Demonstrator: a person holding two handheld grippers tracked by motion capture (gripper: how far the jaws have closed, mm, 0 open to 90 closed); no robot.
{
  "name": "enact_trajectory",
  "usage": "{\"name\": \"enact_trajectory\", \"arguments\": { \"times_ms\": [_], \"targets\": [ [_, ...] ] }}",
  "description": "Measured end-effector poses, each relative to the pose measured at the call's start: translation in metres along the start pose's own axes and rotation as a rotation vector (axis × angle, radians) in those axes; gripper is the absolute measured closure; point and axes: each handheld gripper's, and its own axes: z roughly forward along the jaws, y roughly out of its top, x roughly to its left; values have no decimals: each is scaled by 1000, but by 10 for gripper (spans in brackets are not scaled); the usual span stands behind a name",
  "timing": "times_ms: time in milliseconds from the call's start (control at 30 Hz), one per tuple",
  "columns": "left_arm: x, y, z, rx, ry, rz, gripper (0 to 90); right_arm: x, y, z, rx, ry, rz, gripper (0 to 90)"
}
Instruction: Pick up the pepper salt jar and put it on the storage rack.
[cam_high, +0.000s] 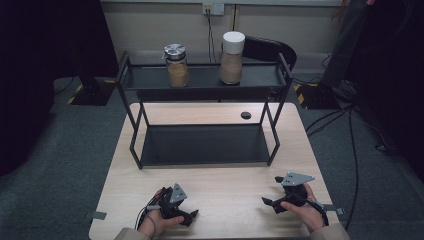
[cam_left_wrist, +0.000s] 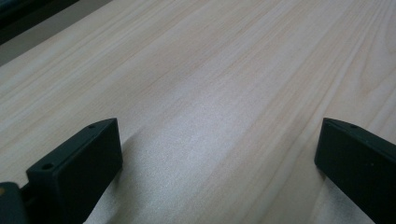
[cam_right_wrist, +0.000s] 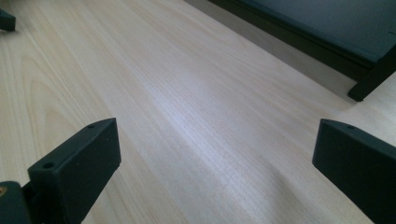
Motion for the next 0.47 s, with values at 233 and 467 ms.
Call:
{"name": "enact_trajectory", "arguments": {
  "times_ms": [233,467],
  "targets": [
    [0,0,0,0,0,0,0,2,1,3,41,-19,-30,0],
    [0,0,0,0,0,0,0,4,4,7,73,-20,-57,3]
  ]
}}
